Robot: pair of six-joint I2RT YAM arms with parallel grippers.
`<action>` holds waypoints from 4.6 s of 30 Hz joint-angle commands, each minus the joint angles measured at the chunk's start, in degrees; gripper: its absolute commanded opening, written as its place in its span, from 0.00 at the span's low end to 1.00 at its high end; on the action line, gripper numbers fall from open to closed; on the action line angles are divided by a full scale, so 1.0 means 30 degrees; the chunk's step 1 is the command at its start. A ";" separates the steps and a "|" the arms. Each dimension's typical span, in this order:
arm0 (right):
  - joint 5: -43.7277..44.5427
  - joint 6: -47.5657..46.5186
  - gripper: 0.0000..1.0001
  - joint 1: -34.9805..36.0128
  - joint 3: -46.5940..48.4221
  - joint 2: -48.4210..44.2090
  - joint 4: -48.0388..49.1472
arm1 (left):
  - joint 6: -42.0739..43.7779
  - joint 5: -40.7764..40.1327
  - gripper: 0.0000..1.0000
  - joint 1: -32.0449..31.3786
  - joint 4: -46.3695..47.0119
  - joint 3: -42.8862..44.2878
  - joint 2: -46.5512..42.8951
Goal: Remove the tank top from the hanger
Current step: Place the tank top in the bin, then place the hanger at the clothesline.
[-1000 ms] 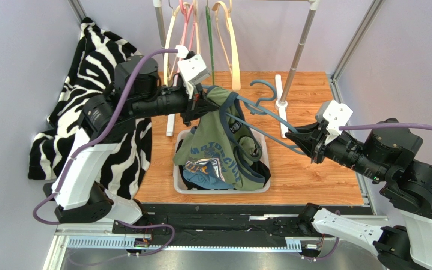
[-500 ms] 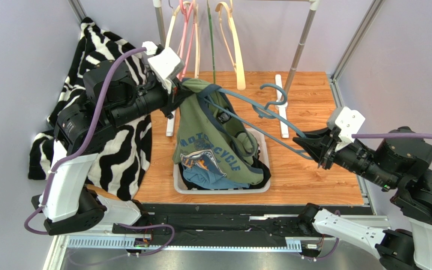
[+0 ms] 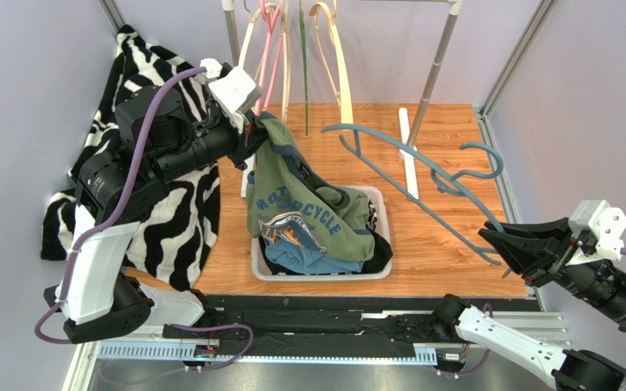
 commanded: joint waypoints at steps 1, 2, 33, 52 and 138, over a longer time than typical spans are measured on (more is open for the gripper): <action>0.1867 0.0494 0.00 -0.0111 0.0222 -0.0219 0.0621 | 0.0453 0.4246 0.00 -0.0621 -0.0039 0.0601 0.0194; 0.2104 0.0378 0.00 -0.0140 0.0164 -0.0278 0.0767 | 0.0919 0.4367 0.00 -0.1291 -0.0185 0.0777 0.0281; 0.7815 0.0171 0.00 -0.0140 -0.1594 -0.0864 0.1795 | 0.5434 -0.1813 0.27 -0.4520 0.2800 -0.9152 0.3034; 1.1012 0.1315 0.00 -0.0082 -0.4552 -0.0747 0.2496 | 0.5465 0.0445 0.40 -0.4579 0.3503 -1.5212 0.6549; 0.5886 0.2544 0.00 -0.6556 0.5289 1.5510 0.8239 | 0.4036 -0.3461 0.99 0.5549 0.1515 0.0482 -0.1508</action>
